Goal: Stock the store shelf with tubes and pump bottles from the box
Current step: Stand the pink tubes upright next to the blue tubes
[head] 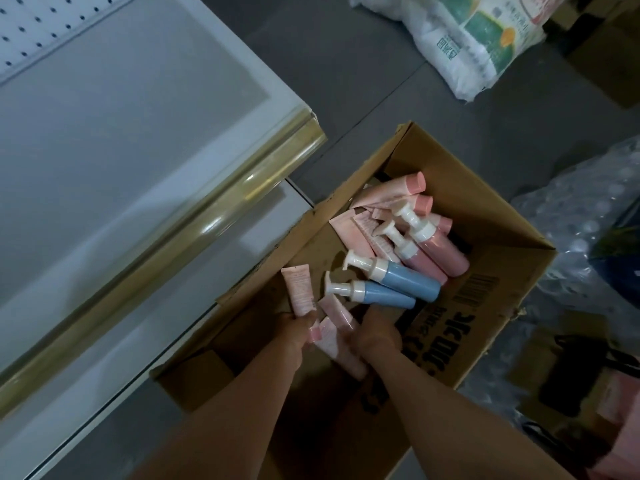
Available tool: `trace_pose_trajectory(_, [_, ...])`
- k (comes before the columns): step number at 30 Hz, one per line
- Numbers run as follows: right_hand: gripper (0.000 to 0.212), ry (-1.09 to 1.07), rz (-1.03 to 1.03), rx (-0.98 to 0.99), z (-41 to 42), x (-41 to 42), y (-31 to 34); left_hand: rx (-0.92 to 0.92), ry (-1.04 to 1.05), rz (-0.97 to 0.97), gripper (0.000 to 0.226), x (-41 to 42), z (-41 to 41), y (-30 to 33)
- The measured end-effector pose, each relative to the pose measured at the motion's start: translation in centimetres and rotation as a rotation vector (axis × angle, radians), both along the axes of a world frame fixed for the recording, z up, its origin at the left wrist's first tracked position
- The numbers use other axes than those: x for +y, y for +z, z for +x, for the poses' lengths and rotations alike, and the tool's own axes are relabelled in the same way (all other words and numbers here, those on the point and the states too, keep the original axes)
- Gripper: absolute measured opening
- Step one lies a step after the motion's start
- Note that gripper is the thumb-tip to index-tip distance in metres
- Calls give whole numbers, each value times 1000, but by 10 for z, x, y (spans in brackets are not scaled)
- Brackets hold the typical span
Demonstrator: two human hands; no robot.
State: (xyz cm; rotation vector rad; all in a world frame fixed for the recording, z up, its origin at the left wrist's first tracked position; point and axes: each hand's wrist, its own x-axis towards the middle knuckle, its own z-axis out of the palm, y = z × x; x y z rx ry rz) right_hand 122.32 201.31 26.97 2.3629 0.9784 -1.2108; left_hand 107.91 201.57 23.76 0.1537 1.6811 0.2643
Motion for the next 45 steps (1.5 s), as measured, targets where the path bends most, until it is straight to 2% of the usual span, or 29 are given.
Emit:
trace_pose_trajectory(3, [43, -153, -34, 216, -5, -3, 10, 8, 17, -12, 28, -5, -8, 14])
trace_pose_trajectory(6, [44, -449, -49, 451, -7, -9, 25, -15, 54, -15, 20, -10, -15, 34])
trace_pose_trajectory(7, [38, -551, -41, 521, -7, -11, 34, -25, 66, -16, 18, -11, -16, 43])
trace_pose_trajectory(9, [24, -607, -43, 588, -7, -13, 50, -31, 66, -9, 23, -13, -17, 58])
trace_pose_trajectory(14, [36, -594, -13, 642, -6, -16, 89, 5, 40, 72, 30, -12, -14, 108])
trace_pose_trajectory(18, [24, -637, 97, 737, 0, -7, 132, -7, 75, 150, 33, -11, -11, 154])
trace_pose_trajectory(22, [50, -509, 205, 825, 6, 4, 174, -47, 180, 269, 35, -8, -4, 204])
trace_pose_trajectory(25, [38, -441, 275, 843, 9, 13, 206, -24, 219, 355, 38, 0, 1, 241])
trace_pose_trajectory(27, [68, -382, 353, 830, 14, 21, 215, -11, 242, 422, 39, 7, 1, 264])
trace_pose_trajectory(28, [75, -376, 391, 852, 16, 24, 222, -10, 255, 449, 41, 10, 1, 275])
trace_pose_trajectory(29, [68, -393, 416, 904, 21, 30, 217, -10, 261, 466, 44, 12, -1, 287])
trace_pose_trajectory(31, [43, -438, 439, 978, 15, 32, 253, 4, 282, 518, 43, 18, -5, 309])
trace_pose_trajectory(33, [31, -465, 469, 1043, 11, 39, 275, 68, 255, 586, 37, 22, -10, 333])
trace_pose_trajectory(37, [38, -416, 576, 1172, 0, 51, 306, 180, 229, 727, 39, 30, -23, 370])
trace_pose_trajectory(45, [39, -243, 778, 1322, -29, 76, 376, 108, 359, 953, 37, 44, -48, 443])
